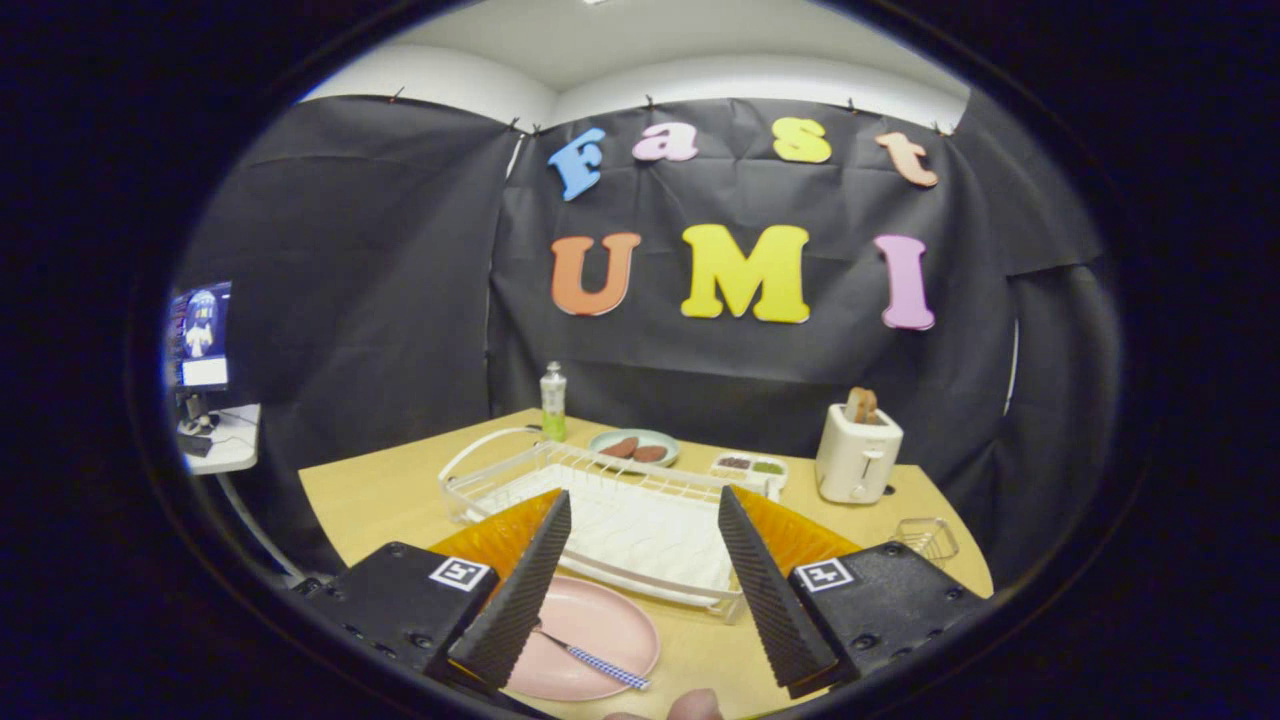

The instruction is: Take the plate from the dish rack, then take the spoon from the basket and place it into the plate.

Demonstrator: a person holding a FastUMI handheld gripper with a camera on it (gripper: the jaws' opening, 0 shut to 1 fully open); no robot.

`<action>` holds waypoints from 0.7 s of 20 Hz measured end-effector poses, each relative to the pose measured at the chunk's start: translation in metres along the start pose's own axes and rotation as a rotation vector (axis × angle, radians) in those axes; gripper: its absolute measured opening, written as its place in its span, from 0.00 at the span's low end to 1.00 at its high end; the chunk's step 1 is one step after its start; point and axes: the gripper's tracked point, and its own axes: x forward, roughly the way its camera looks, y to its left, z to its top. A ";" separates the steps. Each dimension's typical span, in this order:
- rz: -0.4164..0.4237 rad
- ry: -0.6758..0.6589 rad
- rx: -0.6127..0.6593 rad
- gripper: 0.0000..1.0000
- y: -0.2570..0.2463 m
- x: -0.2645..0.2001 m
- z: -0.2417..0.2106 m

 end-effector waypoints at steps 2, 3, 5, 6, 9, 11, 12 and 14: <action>-0.072 -0.068 -0.006 1.00 -0.012 -0.014 0.014; -0.102 -0.100 -0.002 1.00 -0.016 -0.021 0.019; -0.150 -0.145 0.005 1.00 -0.021 -0.035 0.027; -0.173 -0.157 0.010 1.00 -0.023 -0.041 0.027; -0.225 -0.179 0.028 1.00 -0.024 -0.054 0.022; -0.244 -0.180 0.029 1.00 -0.021 -0.058 0.015; -0.254 -0.181 0.028 1.00 -0.020 -0.059 0.012; -0.270 -0.189 0.032 1.00 -0.014 -0.059 0.005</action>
